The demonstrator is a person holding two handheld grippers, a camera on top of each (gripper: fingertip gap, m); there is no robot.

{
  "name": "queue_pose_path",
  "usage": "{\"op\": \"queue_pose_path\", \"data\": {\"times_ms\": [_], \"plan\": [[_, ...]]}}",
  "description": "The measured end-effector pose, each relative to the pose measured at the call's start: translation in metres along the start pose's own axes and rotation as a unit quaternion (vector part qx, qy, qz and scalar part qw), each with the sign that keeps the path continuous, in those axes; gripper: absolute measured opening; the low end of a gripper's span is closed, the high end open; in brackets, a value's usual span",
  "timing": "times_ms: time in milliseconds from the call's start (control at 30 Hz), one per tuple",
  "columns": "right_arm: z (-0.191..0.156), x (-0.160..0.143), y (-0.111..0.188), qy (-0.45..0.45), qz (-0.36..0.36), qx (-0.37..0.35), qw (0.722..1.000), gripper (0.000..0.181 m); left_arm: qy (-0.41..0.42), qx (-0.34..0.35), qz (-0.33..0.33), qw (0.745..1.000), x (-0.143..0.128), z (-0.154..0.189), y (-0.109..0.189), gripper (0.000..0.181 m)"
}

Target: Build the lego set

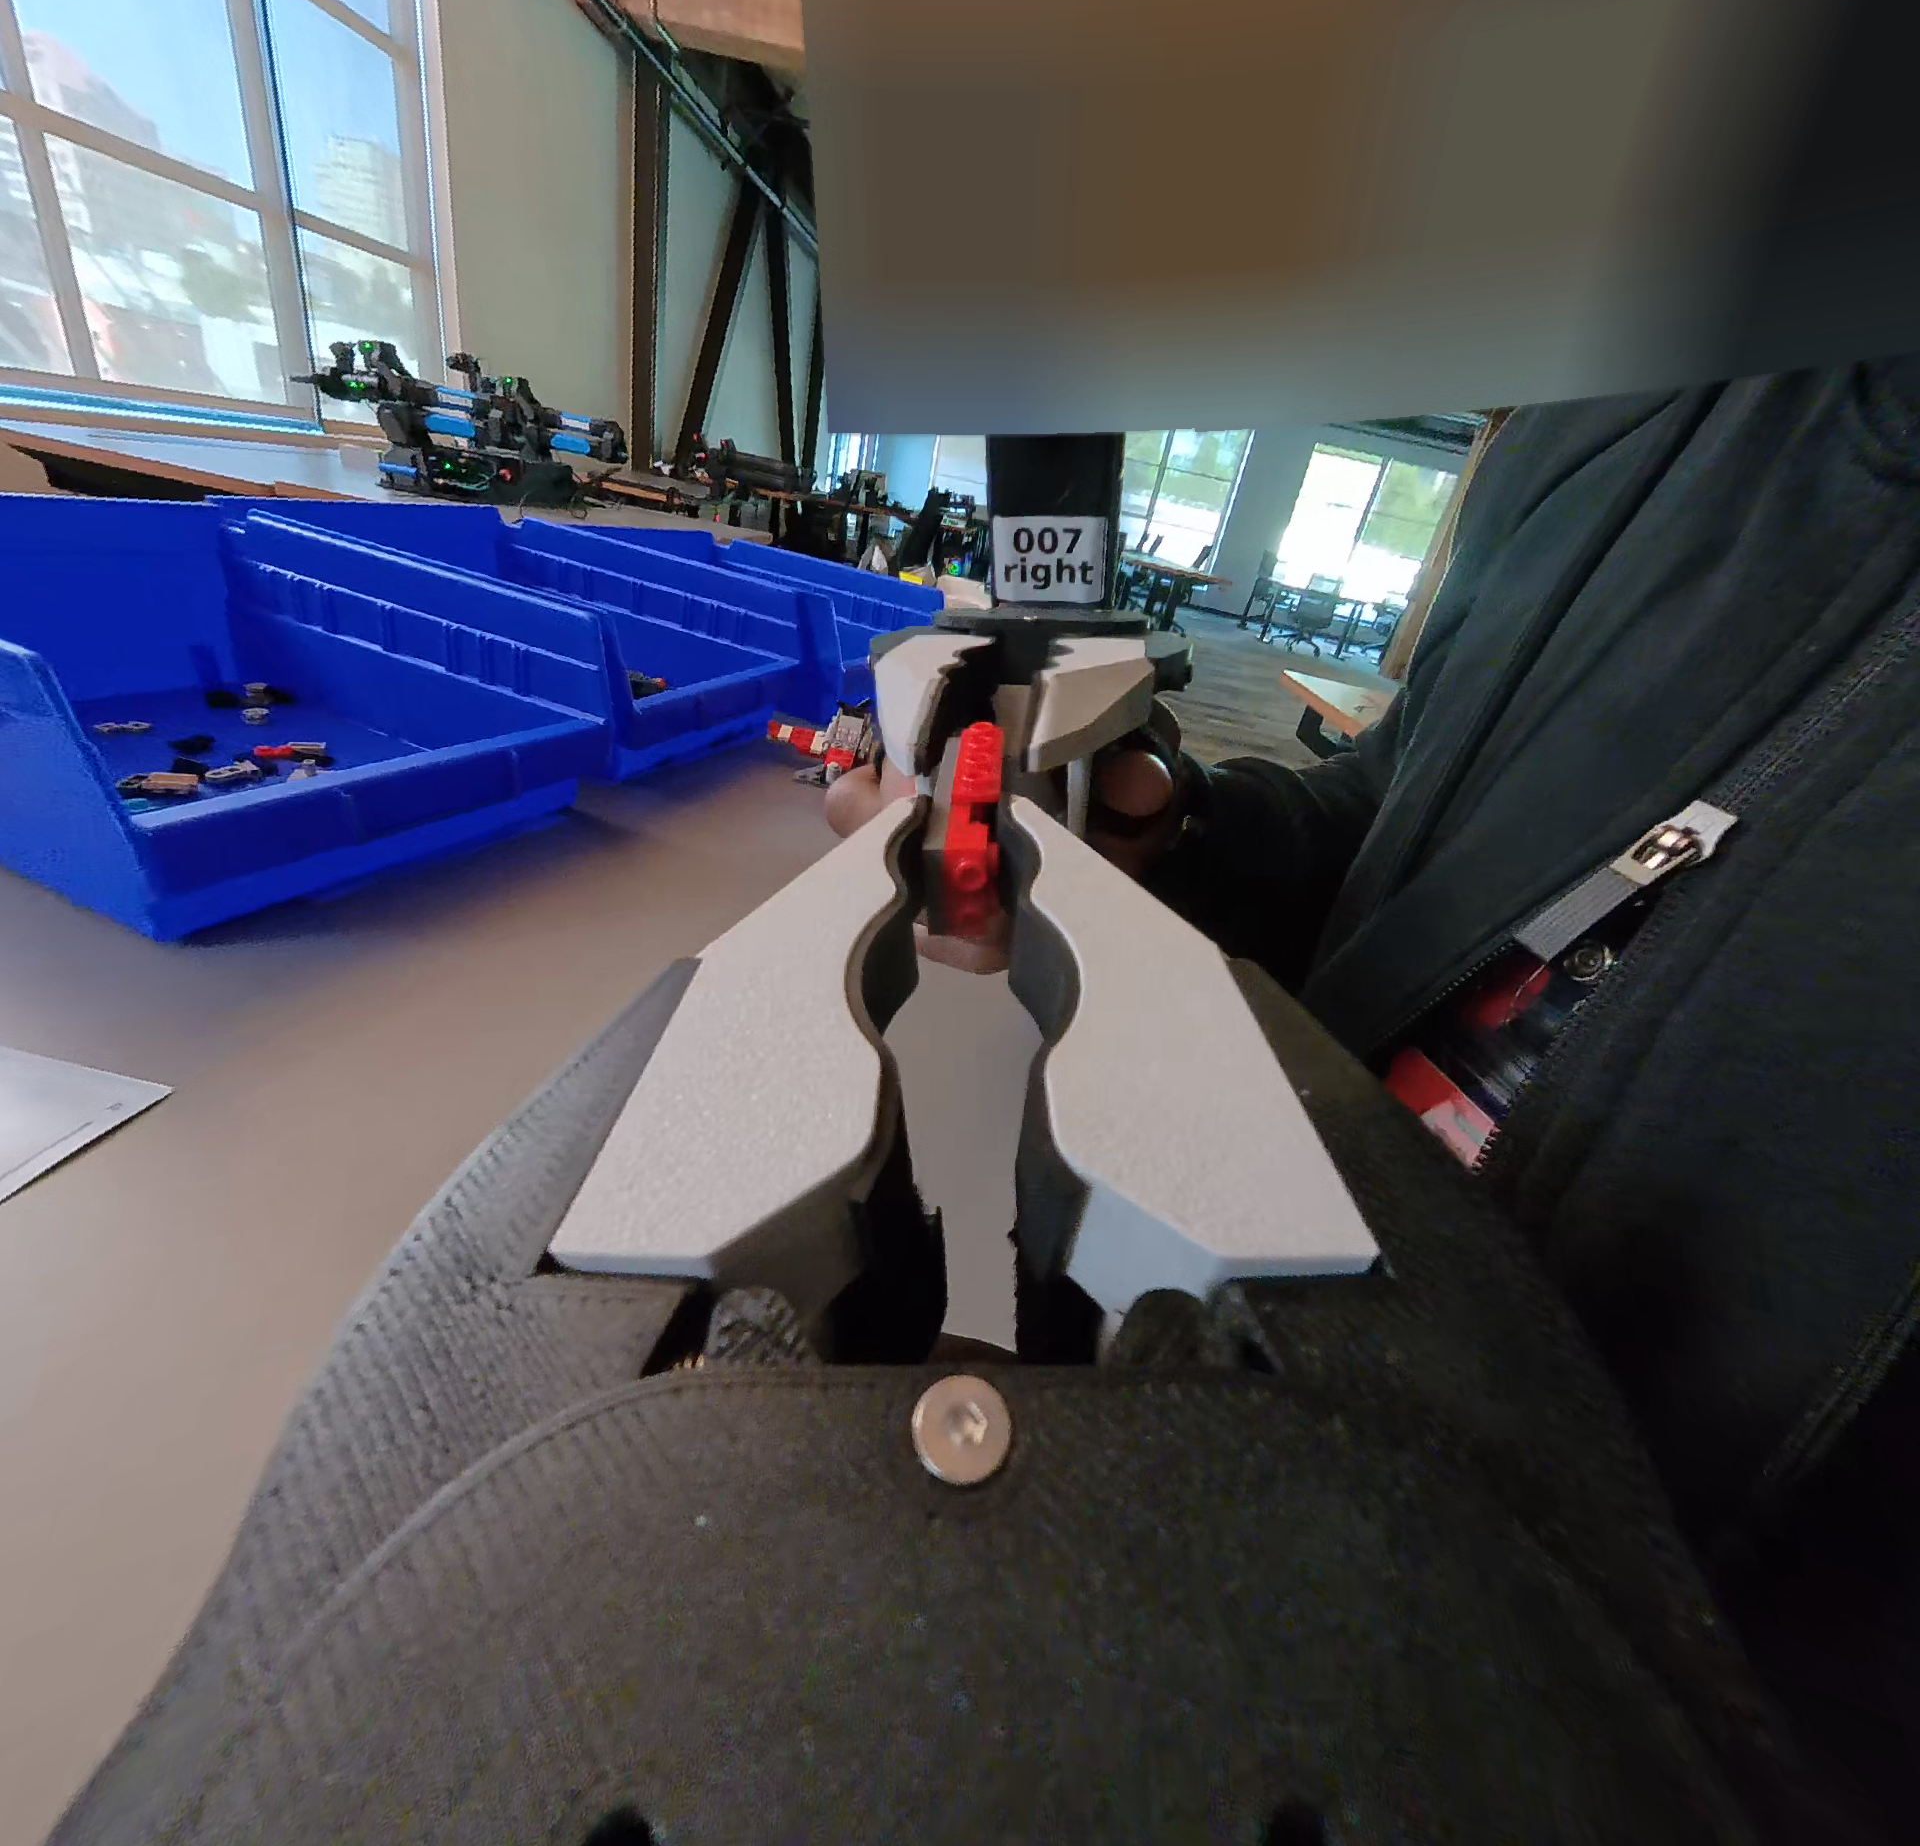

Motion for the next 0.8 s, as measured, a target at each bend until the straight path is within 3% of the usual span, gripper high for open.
{"op": "queue_pose_path", "data": {"times_ms": [800], "plan": [[-0.0025, -0.0010, -0.0020, 0.020, -0.015, 0.010, 1.000, 0.009, 0.025, -0.027, 0.009, 0.999, -0.0028, 0.0001, -0.0009, 0.010]]}}
Point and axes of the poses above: each gripper's, where its closed fingertips meet, y back along the fingers, x out of its top, z = x × y across the jaws, the point moved 10 cm from there along y, back along the fingers, and after that the axes turned 12 degrees about y, right-handed, at the moved point
